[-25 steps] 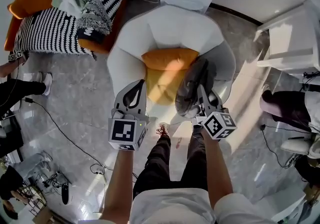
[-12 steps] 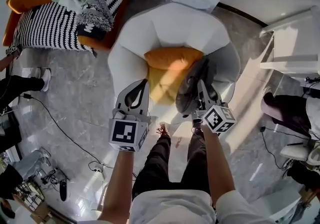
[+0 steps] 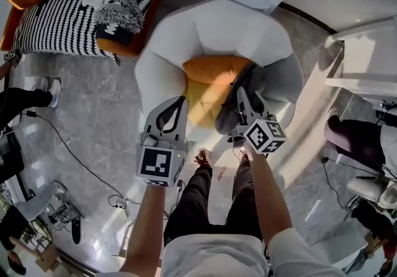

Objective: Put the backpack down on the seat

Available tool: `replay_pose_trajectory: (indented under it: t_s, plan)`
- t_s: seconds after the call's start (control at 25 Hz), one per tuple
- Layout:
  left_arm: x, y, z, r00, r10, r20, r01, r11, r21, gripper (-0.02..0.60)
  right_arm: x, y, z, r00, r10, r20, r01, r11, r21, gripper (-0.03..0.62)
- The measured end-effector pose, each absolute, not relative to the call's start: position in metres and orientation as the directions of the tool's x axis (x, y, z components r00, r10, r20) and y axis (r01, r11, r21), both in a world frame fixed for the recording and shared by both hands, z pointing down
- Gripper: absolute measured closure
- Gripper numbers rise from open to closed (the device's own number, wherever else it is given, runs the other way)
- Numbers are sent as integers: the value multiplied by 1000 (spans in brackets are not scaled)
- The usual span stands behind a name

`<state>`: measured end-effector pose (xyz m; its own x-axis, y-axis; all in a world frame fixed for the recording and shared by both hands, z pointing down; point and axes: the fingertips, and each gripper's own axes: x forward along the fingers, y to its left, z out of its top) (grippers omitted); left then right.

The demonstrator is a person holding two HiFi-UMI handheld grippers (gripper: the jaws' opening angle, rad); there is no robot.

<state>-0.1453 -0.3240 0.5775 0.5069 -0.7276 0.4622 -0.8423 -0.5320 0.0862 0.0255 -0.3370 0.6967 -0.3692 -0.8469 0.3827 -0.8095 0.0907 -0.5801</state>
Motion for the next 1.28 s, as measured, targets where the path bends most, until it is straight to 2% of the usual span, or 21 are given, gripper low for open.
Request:
replay_pose_trajectory:
  t_s: [0.36,0.64,0.84,1.28]
  plan:
    - [-167,-324,600,489,-720,493,-856,-506,109,575,-3,-359,711,-389,-841,377,-814,122,-568,511]
    - [-167,-328,605,485,-709,511,-858,-498,124,575,-34,-372,723,-493,-756,431,-818,234,-526,479]
    - [-168,-331,605,489,-724,486,-860,-493,132,575,-42,-370,726,-490,-741,459,-834,245,-495,474]
    - [-172,-316,617,492,-690,531,-858,-488,160,575,-52,-367,728,-522,-745,415,-805,269,-529,467]
